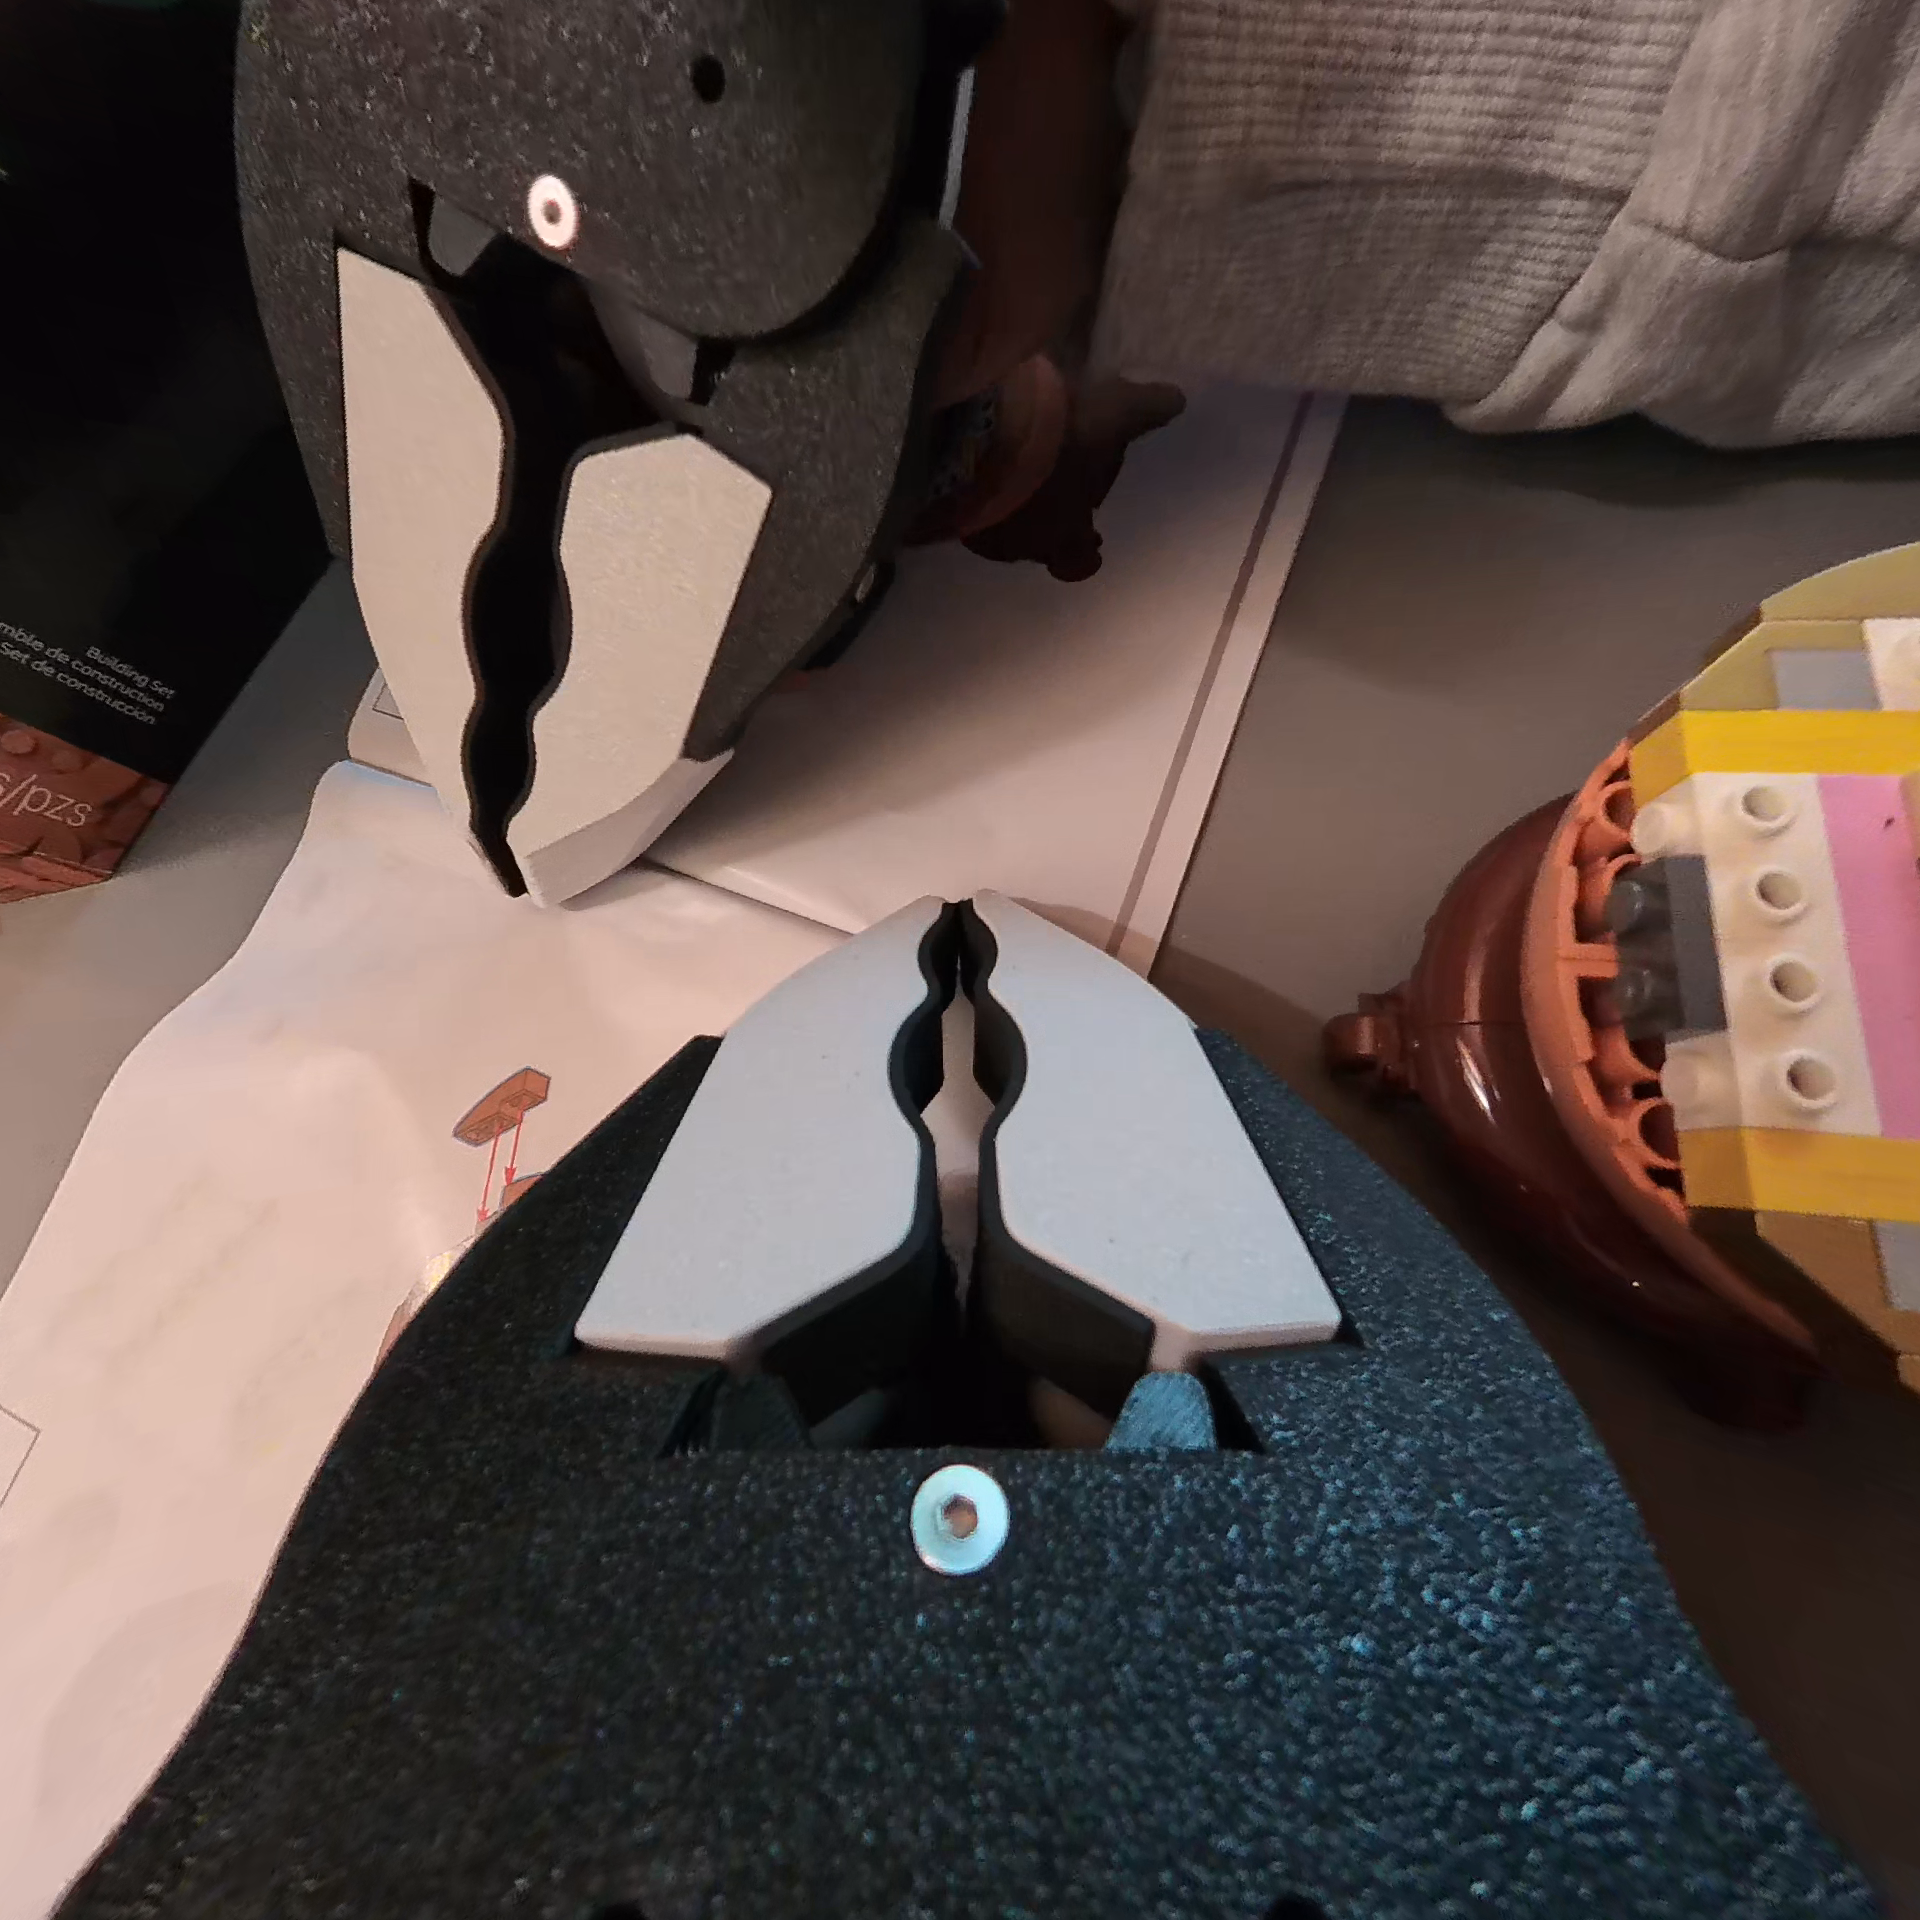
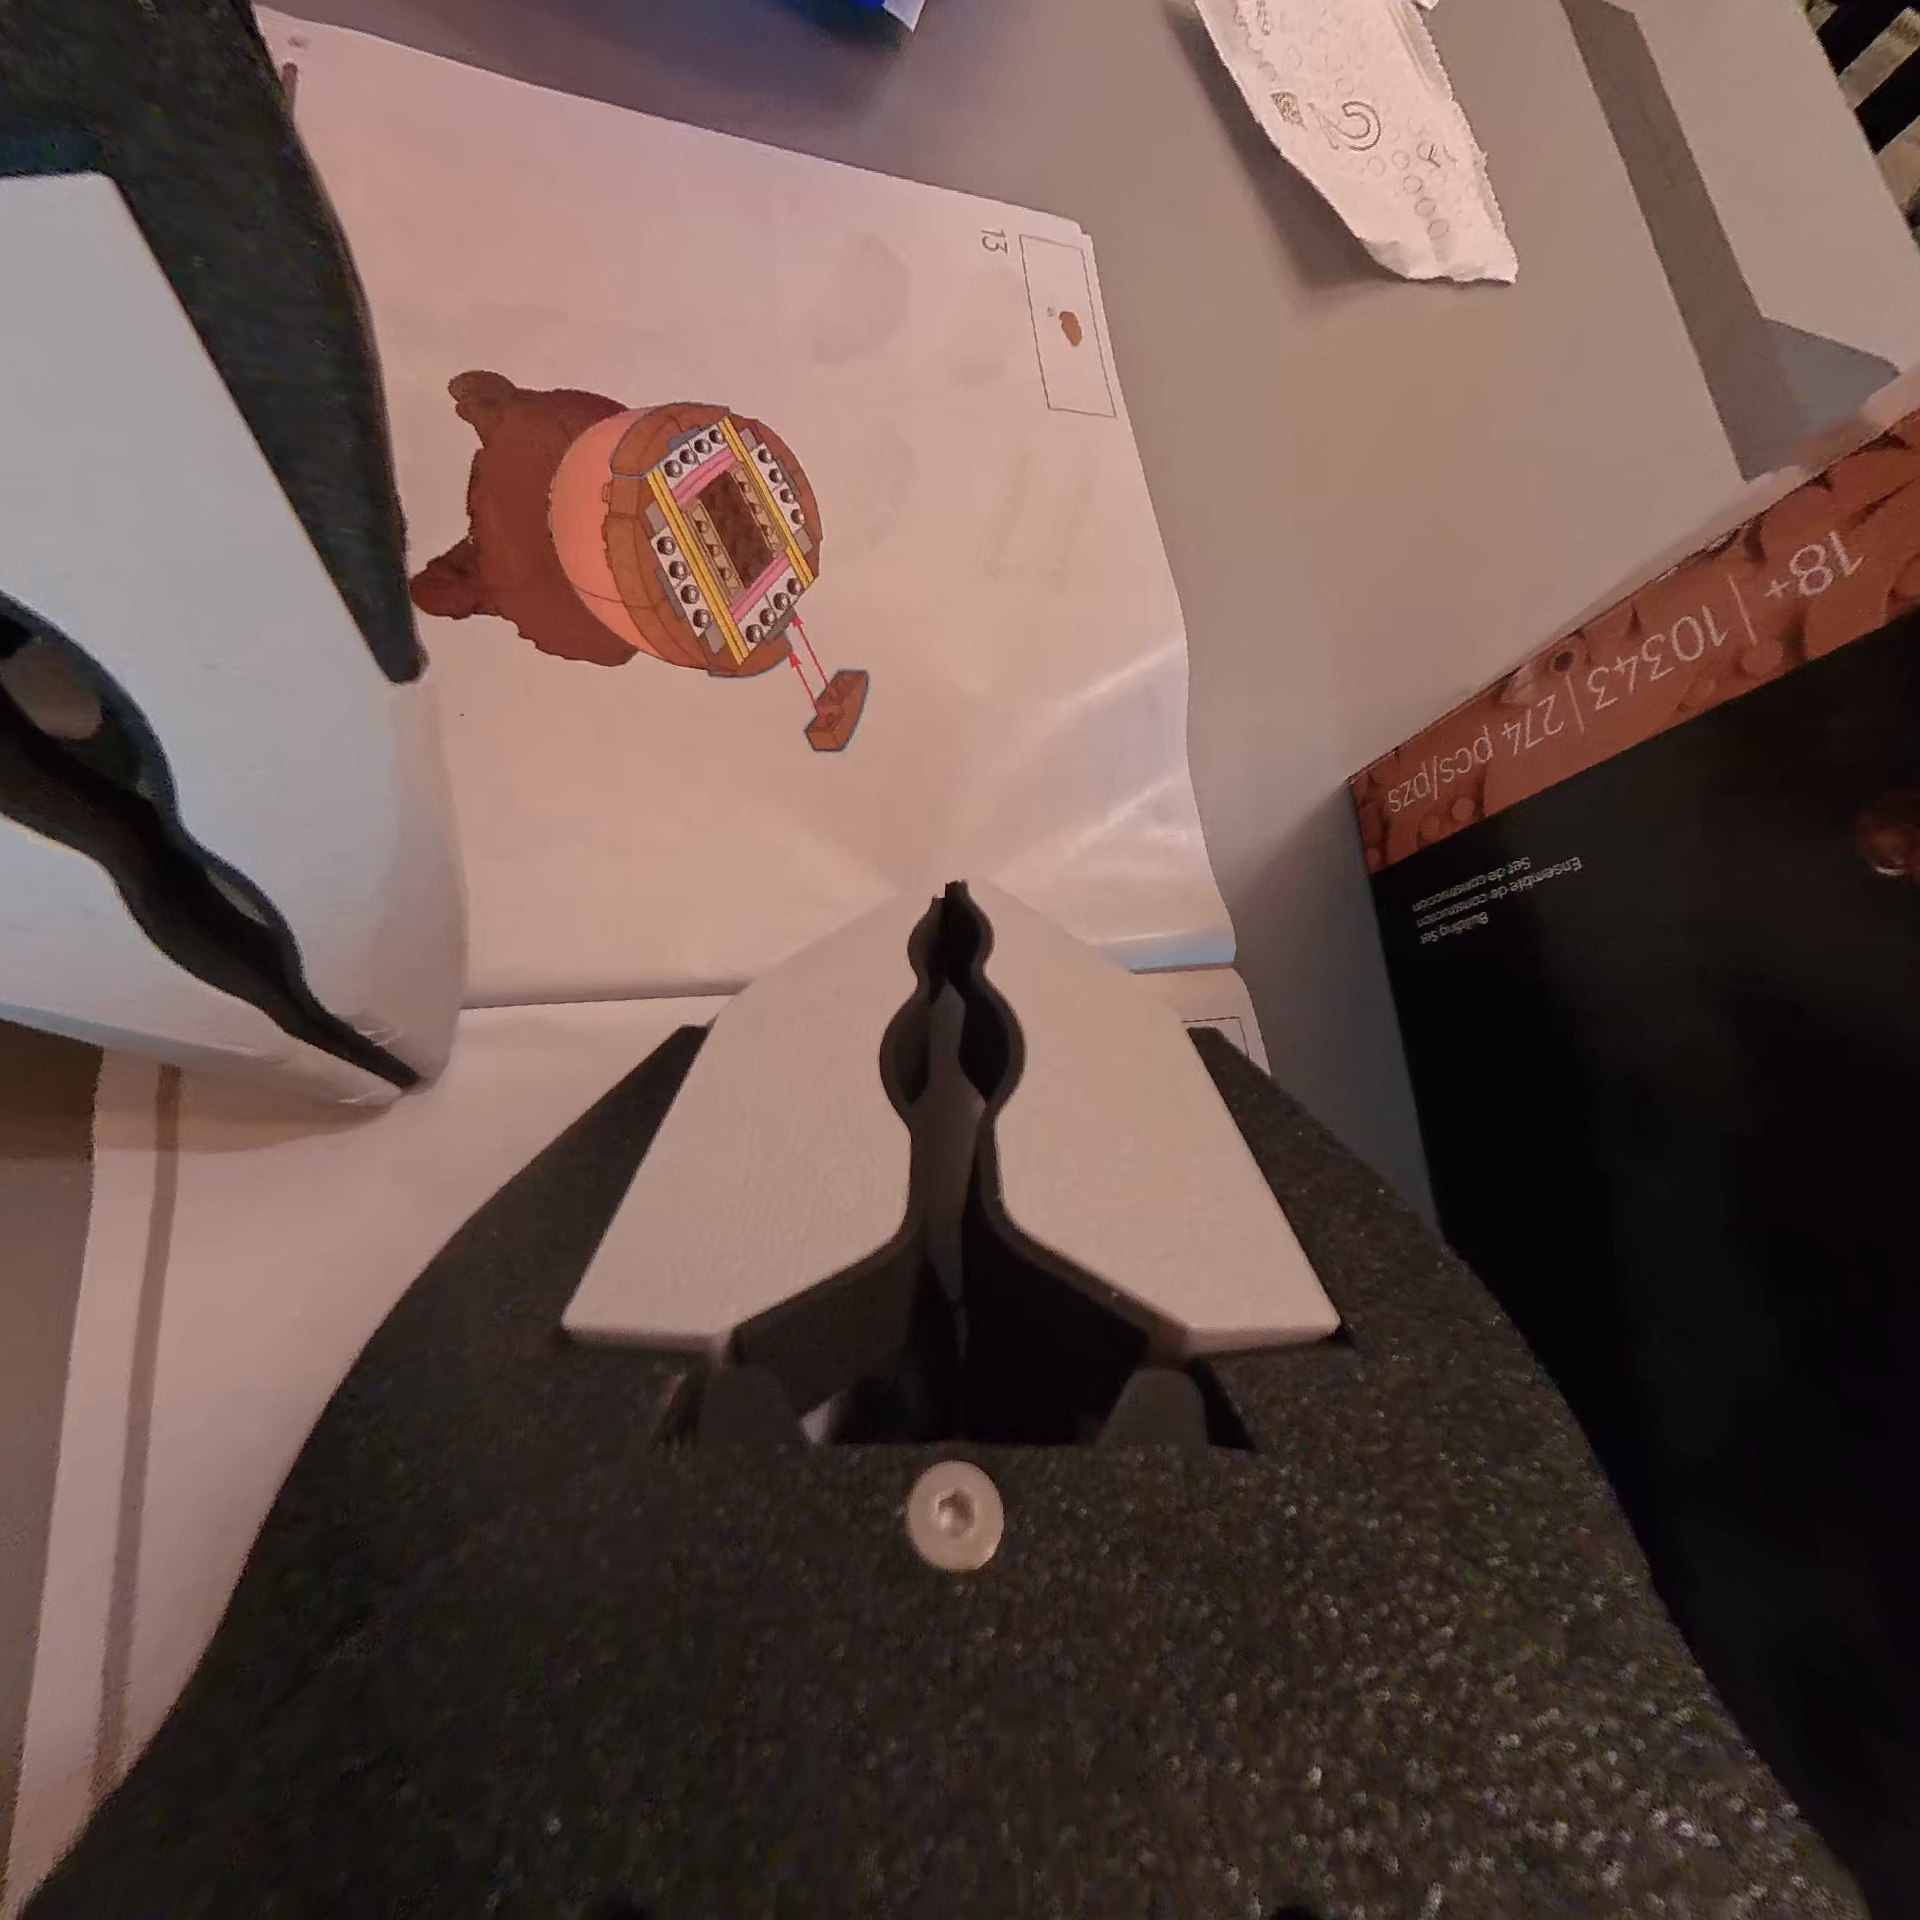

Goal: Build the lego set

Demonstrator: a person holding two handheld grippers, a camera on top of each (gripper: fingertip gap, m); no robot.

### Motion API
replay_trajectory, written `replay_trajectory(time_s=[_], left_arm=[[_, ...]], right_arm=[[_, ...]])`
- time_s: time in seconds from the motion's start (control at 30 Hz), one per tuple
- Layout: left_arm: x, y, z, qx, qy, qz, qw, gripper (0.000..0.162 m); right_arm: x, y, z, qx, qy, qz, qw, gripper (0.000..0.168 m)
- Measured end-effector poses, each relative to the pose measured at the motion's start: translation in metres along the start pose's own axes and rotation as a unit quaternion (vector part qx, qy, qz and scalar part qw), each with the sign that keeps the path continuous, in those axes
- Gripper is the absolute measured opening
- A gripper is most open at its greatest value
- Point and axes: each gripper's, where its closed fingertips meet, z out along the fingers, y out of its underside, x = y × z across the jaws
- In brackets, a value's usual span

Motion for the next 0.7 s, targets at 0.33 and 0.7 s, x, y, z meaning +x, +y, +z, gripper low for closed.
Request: replay_trajectory(time_s=[0.33, 0.7], left_arm=[[0.0001, 0.0000, -0.0001, 0.000, 0.001, -0.001, 1.000, 0.000], [-0.0004, 0.0000, -0.0002, 0.000, -0.001, -0.003, 1.000, 0.001]], right_arm=[[0.0000, 0.0000, -0.0002, 0.000, 0.000, 0.000, 1.000, 0.000], [0.0000, 0.0000, -0.0001, 0.000, 0.000, 0.000, 1.000, 0.000]])
